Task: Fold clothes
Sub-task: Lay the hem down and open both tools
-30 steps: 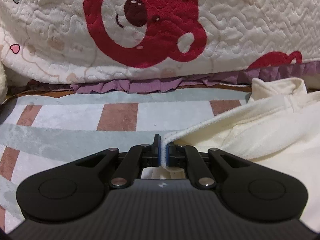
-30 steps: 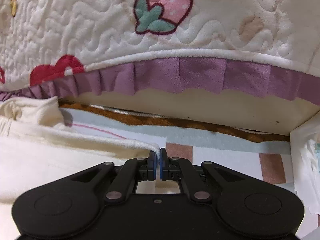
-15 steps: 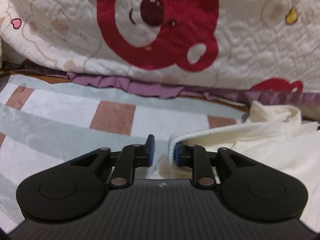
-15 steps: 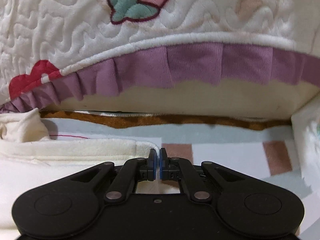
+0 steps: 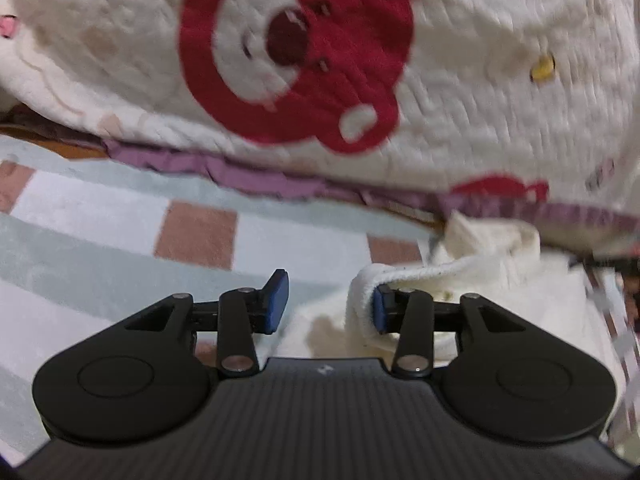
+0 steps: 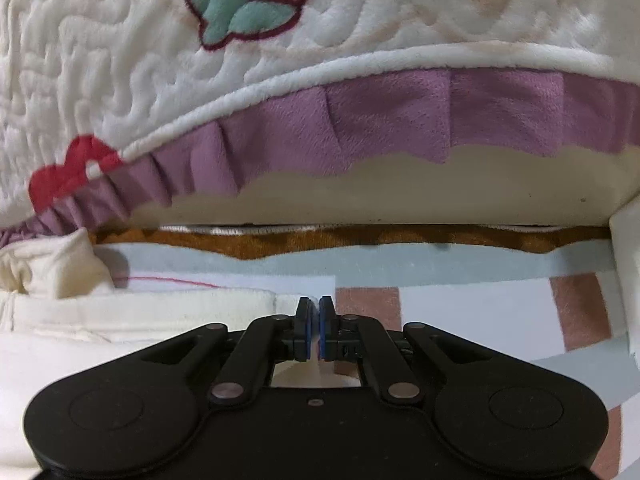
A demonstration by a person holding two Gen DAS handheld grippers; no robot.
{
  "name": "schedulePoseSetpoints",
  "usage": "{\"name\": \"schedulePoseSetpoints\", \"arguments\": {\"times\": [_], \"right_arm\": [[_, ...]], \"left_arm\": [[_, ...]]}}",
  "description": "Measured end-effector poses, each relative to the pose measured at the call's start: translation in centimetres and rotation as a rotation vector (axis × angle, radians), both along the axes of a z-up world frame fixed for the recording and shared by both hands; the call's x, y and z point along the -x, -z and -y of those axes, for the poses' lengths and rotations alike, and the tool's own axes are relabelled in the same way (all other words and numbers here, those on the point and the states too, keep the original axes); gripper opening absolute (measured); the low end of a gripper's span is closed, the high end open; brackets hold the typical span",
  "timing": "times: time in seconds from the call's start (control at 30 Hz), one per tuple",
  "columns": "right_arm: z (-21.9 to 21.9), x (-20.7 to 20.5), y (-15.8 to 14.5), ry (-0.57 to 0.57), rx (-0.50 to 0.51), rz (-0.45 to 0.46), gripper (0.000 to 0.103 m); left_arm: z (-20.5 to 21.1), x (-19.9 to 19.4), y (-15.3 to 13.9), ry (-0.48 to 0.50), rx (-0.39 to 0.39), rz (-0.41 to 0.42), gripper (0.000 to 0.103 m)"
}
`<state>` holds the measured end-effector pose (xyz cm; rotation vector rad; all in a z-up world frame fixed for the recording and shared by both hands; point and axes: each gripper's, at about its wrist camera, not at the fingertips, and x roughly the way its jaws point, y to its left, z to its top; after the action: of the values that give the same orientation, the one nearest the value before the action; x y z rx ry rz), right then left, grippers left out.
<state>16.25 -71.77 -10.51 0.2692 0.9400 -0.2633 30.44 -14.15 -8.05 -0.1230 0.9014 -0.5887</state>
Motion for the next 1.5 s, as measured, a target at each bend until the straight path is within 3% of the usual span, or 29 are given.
{"name": "schedulePoseSetpoints", "arguments": {"times": [0.1, 0.23, 0.4, 0.5, 0.57, 0.67, 0.77, 0.83, 0.97, 1.03, 1.13, 1.2, 1.23, 1.27, 1.3, 1.4, 1.43, 1.5], "right_arm": [[0.5, 0.3, -0.7, 0.021, 0.0, 0.04, 0.004], [1.2, 1.3, -1.1, 0.056, 0.049, 0.09, 0.01], [3.5, 3.5, -0.4, 0.08, -0.046, 0.132, 0.013], [4.3, 4.9, 0.3, 0.077, -0.094, 0.14, 0.017], [4.4, 5.7, 0.5, 0.067, -0.109, 0.145, 0.02], [4.5, 6.8, 0.7, 0.049, -0.158, 0.176, 0.021], [4.5, 7.8, 0.8, 0.01, -0.216, 0.219, 0.024], [4.4, 8.3, 0.8, -0.012, -0.277, 0.256, 0.024], [3.8, 8.4, 0.9, -0.039, -0.366, 0.3, 0.036], [3.4, 8.1, 1.0, -0.058, -0.373, 0.285, 0.037], [2.5, 7.6, 1.3, -0.091, -0.346, 0.246, 0.038], [2.3, 7.5, 1.6, -0.098, -0.339, 0.236, 0.04], [2.4, 7.5, 1.7, -0.1, -0.342, 0.235, 0.042], [2.4, 7.5, 1.8, -0.101, -0.347, 0.235, 0.044], [2.5, 7.4, 1.9, -0.102, -0.353, 0.233, 0.044], [2.7, 6.6, 2.5, -0.098, -0.365, 0.224, 0.05], [2.8, 6.3, 2.7, -0.095, -0.367, 0.221, 0.059], [2.8, 5.5, 3.4, -0.092, -0.371, 0.207, 0.065]], "left_arm": [[-0.7, 0.2, -0.8, -0.003, 0.026, 0.013, 0.042], [-2.5, 0.9, -1.2, 0.027, 0.263, 0.004, 0.046], [-4.8, -0.3, 1.9, -0.056, 0.458, -0.191, 0.046], [-6.2, -1.7, 4.9, -0.152, 0.543, -0.397, 0.046], [-7.1, -2.2, 5.6, -0.184, 0.559, -0.45, 0.046], [-7.8, -1.8, 4.1, -0.16, 0.467, -0.367, 0.047], [-6.8, -0.6, 2.3, -0.054, 0.362, -0.235, 0.054], [-5.1, 0.7, 1.7, 0.03, 0.277, -0.148, 0.056], [0.2, 3.0, 1.8, 0.164, 0.072, 0.017, 0.063], [2.4, 2.8, 2.3, 0.177, 0.035, 0.05, 0.07], [3.9, 1.4, 3.3, 0.134, 0.01, 0.064, 0.071], [4.3, 0.3, 3.8, 0.125, 0.036, 0.034, 0.07], [4.5, -0.2, 4.0, 0.154, 0.067, -0.005, 0.062], [4.6, -0.6, 4.2, 0.183, 0.098, -0.045, 0.02], [4.7, -0.5, 3.9, 0.195, 0.103, -0.045, 0.004], [4.4, 0.7, 2.4, 0.198, 0.066, 0.031, 0.005], [4.4, 1.1, 1.8, 0.199, 0.054, 0.056, 0.005], [2.9, 1.4, 0.6, 0.146, 0.1, 0.106, 0.005]]}}
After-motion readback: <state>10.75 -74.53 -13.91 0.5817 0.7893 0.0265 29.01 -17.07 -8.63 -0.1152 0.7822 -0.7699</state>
